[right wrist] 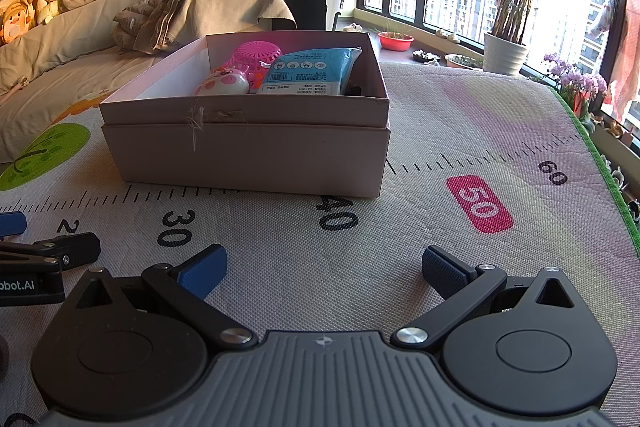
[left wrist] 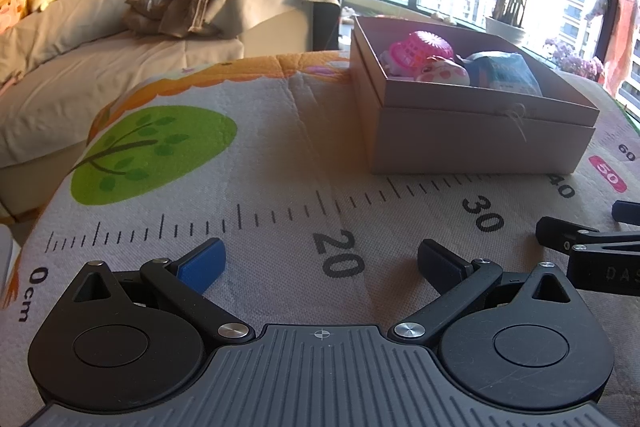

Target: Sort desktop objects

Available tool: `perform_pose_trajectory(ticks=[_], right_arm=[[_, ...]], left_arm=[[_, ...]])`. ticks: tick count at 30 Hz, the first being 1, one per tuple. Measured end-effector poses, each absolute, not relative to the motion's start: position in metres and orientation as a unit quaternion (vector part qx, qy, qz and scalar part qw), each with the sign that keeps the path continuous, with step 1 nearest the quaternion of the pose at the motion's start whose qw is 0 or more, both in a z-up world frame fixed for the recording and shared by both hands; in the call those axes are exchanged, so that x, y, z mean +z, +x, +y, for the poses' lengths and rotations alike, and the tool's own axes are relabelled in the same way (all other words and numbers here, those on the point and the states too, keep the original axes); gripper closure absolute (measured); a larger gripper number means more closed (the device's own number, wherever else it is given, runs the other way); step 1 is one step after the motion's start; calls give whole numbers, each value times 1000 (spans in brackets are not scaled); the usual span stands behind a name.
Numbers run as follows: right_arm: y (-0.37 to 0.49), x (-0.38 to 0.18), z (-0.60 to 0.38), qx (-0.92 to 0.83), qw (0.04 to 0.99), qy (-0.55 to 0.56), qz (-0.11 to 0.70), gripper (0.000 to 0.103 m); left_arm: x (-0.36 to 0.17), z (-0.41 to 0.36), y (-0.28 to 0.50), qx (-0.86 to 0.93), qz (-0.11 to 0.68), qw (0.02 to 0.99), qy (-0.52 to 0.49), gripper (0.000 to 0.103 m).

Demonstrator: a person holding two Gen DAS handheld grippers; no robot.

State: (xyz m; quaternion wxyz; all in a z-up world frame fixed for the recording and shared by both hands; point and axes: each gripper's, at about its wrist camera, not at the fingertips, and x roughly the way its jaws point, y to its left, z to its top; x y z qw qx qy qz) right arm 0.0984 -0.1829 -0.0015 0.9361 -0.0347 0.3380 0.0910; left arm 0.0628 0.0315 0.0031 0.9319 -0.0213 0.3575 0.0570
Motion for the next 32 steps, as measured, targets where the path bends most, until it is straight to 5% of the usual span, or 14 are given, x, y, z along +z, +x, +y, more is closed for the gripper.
perform_pose_trajectory(ticks=[32], right_arm=[[99,-2,-183,91,936,-35,338,0]], left_arm=[[4,33,65,50,367,929,-17,0]])
